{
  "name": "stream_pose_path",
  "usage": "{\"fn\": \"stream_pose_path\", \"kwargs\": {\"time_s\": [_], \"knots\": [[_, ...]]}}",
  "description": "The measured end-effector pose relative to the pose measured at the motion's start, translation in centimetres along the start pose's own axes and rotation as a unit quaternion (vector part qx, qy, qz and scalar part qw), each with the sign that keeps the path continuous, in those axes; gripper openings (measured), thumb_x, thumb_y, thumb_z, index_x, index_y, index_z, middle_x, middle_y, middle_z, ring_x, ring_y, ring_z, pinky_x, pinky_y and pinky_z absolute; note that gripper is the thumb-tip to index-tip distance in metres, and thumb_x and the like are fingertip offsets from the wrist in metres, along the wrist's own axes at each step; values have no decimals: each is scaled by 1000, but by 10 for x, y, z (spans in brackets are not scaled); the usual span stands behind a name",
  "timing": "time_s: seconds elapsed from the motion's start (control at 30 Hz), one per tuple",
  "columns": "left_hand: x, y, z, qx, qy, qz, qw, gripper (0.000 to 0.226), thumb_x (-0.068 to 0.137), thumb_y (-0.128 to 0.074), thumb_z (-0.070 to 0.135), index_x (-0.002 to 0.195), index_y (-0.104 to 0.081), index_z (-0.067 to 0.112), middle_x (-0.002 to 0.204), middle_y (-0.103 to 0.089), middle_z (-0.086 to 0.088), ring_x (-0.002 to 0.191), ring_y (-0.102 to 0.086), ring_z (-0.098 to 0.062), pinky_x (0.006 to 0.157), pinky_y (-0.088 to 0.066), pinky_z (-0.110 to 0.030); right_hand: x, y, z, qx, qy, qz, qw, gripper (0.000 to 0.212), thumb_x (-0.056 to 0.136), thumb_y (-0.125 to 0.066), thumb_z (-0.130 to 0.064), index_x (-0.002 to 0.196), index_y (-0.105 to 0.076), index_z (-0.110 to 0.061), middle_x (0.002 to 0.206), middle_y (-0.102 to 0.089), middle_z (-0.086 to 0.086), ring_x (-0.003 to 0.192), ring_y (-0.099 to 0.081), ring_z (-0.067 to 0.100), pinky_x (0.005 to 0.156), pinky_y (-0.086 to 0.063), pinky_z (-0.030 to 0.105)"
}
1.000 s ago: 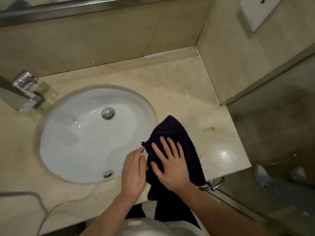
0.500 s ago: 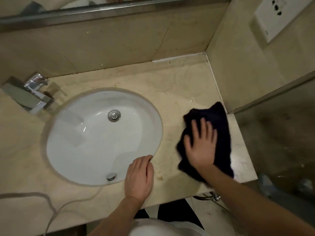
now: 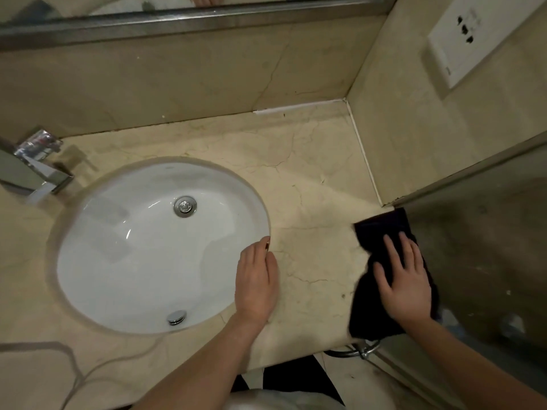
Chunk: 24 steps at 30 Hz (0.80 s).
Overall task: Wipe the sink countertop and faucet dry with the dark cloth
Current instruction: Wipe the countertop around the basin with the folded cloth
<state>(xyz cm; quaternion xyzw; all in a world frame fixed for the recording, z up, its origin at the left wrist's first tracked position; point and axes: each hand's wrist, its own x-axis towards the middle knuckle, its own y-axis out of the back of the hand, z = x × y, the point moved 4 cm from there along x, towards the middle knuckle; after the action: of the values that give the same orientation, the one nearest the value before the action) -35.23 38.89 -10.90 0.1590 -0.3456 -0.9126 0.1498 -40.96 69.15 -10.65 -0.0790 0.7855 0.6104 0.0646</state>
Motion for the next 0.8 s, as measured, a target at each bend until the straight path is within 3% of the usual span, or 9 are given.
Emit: {"fn": "stream_pose_path", "kwargs": {"time_s": [0.1, 0.23, 0.5, 0.8], "knots": [[-1, -2, 0, 11, 2, -14, 1000, 53, 102, -21, 33, 142, -49, 13, 126, -56, 3, 120, -45, -12, 110, -38, -31, -38, -16, -14, -34, -24, 18, 999, 66, 98, -25, -53, 157, -27, -23, 166, -17, 8, 153, -9, 29, 121, -17, 55], [4, -4, 1, 27, 3, -26, 999, 50, 103, -24, 29, 144, -46, 10, 125, -54, 1, 120, -44, -14, 110, -39, -35, -67, -24, -25, -49, 25, -3, 999, 68, 98, -27, -54, 156, -31, -20, 165, -20, 10, 153, -11, 31, 122, -13, 54], [5, -5, 0, 60, -6, -23, 998, 55, 101, -21, 31, 144, -47, 10, 122, -56, 0, 115, -47, -17, 107, -40, -35, 19, -6, -21, -58, 78, -12, 995, 65, 98, -26, -57, 158, -24, -30, 166, -15, 3, 154, -5, 23, 124, -7, 49], [5, -1, 3, 48, 4, -23, 999, 57, 99, -18, 34, 144, -46, 14, 125, -55, 3, 115, -44, -12, 109, -39, -34, -66, -36, -54, -44, 110, -2, 993, 62, 99, -30, -49, 156, -30, -24, 164, -23, 7, 154, -12, 26, 121, -16, 57]]}}
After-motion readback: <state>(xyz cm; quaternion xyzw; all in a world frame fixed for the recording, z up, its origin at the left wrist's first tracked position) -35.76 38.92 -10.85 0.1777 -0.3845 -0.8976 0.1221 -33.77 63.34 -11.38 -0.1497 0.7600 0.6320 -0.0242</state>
